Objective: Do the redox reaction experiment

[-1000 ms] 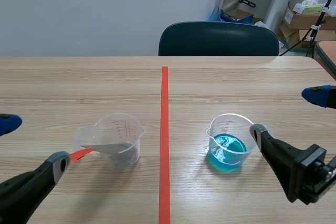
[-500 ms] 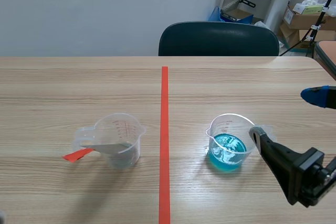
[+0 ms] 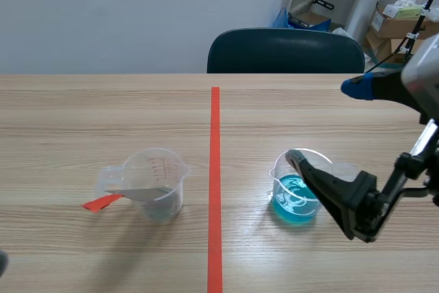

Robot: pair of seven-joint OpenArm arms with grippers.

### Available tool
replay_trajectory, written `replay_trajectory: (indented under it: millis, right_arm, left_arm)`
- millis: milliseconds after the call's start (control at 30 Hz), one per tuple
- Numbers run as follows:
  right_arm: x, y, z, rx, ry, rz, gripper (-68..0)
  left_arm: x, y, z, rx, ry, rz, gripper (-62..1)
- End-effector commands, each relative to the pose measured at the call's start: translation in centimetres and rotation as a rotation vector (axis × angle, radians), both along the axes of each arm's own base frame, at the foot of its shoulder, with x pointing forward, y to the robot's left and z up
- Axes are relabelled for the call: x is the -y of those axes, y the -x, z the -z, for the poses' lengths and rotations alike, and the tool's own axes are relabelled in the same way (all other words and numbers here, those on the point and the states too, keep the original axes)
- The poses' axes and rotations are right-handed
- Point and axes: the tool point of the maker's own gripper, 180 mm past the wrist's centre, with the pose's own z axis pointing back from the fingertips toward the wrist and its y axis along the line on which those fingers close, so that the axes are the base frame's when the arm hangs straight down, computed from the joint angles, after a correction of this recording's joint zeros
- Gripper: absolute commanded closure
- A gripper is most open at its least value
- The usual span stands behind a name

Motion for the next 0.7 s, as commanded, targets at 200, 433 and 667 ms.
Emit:
replay_trajectory:
  millis: [200,433,667]
  right_arm:
    - [-5.2,0.8,-0.7,0.085,0.042,-0.197,-67.9]
    - [-10.1,3.0,-0.4,0.125,0.058,-0.377,-67.9]
    - [-13.6,3.6,0.5,0.152,0.040,-0.452,-67.9]
  left_arm:
    - [0.6,-0.3,-0.9,0.029,0.020,0.013,-62.3]
    - [0.6,-0.3,-0.9,0.029,0.021,0.013,-62.3]
    - [0.6,-0.3,-0.9,0.030,0.021,0.013,-62.3]
